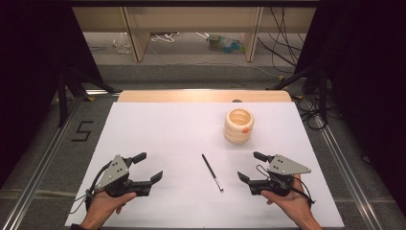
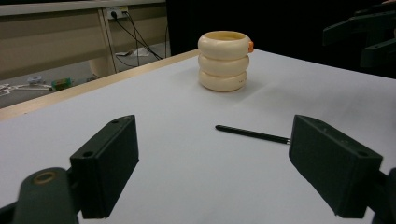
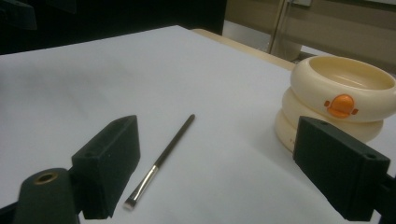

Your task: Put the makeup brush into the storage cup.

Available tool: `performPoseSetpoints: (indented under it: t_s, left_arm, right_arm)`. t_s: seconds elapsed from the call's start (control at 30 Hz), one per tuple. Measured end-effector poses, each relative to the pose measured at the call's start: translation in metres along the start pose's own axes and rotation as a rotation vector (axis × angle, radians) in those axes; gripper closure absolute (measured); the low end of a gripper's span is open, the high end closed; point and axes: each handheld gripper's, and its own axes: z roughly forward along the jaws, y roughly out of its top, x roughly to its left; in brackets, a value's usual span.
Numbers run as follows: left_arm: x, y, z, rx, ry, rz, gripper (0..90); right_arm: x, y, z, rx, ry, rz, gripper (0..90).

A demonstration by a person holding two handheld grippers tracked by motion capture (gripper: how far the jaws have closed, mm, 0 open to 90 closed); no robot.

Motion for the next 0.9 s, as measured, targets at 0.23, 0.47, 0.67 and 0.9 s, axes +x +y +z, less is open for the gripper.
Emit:
performPoseSetpoints:
  t_s: [0.23, 0.47, 0.67, 0.9]
  left_arm:
    - [0.001, 0.0, 0.0, -0.004, 0.001, 0.002, 16.1]
    - [0.001, 0.0, 0.0, -0.003, 0.002, 0.004, 16.1]
    - [0.0, 0.0, 0.0, -0.008, -0.002, 0.001, 16.1]
    - [0.0, 0.0, 0.0, 0.002, 0.002, 0.002, 16.1]
  right_arm:
    - [0.0, 0.012, 0.014, 0.052, 0.02, -0.05, 16.2]
    - [-0.001, 0.02, 0.023, 0.071, 0.033, -0.06, 16.3]
    - [0.0, 0.026, 0.034, 0.138, 0.065, -0.058, 17.8]
    - [-0.001, 0.032, 0.043, 0.17, 0.078, -0.07, 18.7]
